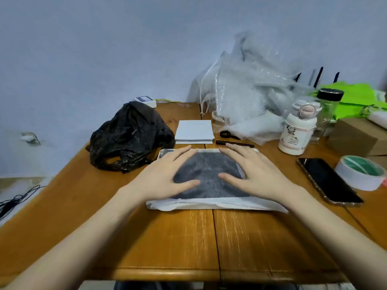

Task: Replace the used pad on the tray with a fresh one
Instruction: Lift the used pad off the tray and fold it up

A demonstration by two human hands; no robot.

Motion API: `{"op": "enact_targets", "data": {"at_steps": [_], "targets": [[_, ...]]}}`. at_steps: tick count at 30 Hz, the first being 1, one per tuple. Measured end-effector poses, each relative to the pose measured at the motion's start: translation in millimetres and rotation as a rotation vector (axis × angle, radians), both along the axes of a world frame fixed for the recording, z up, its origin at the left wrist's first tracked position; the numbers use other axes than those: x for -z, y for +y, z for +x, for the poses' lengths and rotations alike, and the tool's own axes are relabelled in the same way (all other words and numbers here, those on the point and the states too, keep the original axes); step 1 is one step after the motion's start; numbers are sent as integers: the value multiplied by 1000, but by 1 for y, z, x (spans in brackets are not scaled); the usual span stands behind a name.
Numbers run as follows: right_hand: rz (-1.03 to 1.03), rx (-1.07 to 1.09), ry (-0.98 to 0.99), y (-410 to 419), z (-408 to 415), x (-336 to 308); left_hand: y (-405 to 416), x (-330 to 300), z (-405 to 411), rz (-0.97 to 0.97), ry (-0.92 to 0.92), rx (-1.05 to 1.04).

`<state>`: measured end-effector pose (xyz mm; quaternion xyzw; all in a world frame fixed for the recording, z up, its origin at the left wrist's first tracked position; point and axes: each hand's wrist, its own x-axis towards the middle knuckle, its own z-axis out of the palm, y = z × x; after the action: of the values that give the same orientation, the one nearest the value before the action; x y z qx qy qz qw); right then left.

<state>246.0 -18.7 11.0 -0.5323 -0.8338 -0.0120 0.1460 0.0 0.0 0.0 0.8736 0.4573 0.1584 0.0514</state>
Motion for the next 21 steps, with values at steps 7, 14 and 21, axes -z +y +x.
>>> {"op": "enact_targets", "data": {"at_steps": [7,14,21], "targets": [[-115,-43,33,7,-1,17,9,17,8,-286,30,108],[-319,-151,81,8,-2,26,10,20,11,-394,-42,201],[-340,-232,80,8,-9,28,10,26,16,-443,-171,246]]}}
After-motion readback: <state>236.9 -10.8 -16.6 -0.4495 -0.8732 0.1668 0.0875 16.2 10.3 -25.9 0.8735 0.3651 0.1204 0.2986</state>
